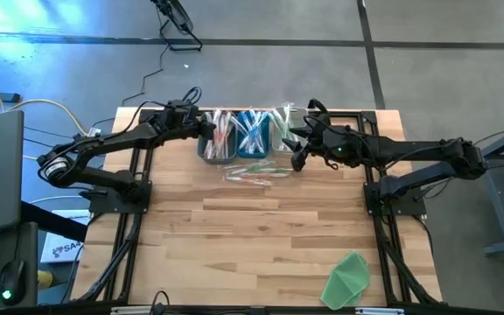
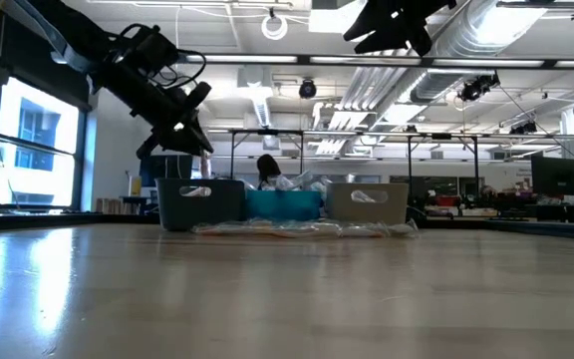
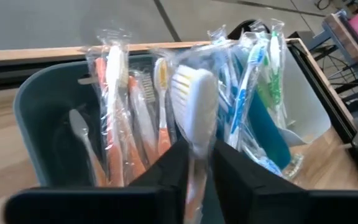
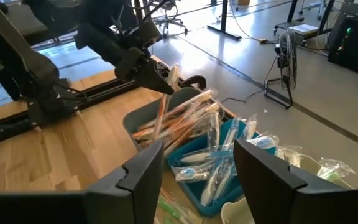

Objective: Pick & Place Toothbrushes
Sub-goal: Put the orange toothbrush into the dark blue bin

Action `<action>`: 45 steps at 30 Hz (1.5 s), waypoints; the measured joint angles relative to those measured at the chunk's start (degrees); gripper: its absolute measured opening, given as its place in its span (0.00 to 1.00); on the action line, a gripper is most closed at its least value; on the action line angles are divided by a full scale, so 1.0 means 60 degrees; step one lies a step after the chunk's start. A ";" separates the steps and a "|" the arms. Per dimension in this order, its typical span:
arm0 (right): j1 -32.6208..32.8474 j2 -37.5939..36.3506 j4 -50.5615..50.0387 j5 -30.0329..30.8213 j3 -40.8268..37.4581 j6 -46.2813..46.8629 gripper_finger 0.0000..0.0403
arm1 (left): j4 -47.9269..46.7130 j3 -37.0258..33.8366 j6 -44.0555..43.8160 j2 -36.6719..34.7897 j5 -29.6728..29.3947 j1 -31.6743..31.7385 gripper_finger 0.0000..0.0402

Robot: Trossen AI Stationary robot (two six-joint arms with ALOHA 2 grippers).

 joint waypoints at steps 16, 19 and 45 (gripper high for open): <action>0.0000 0.0000 -0.0433 -0.0004 0.0000 0.0004 0.47 | 0.1358 0.0079 0.0316 -0.0004 0.0067 -0.0008 0.51; 0.0011 0.0000 -0.0451 -0.0006 -0.0004 0.0004 0.47 | 0.0623 0.0080 0.0650 -0.0004 0.0127 -0.0081 0.51; 0.0011 0.0000 -0.0860 -0.0200 -0.0004 0.0007 0.47 | 0.0345 0.0080 0.1093 -0.0821 0.0317 -0.0485 0.42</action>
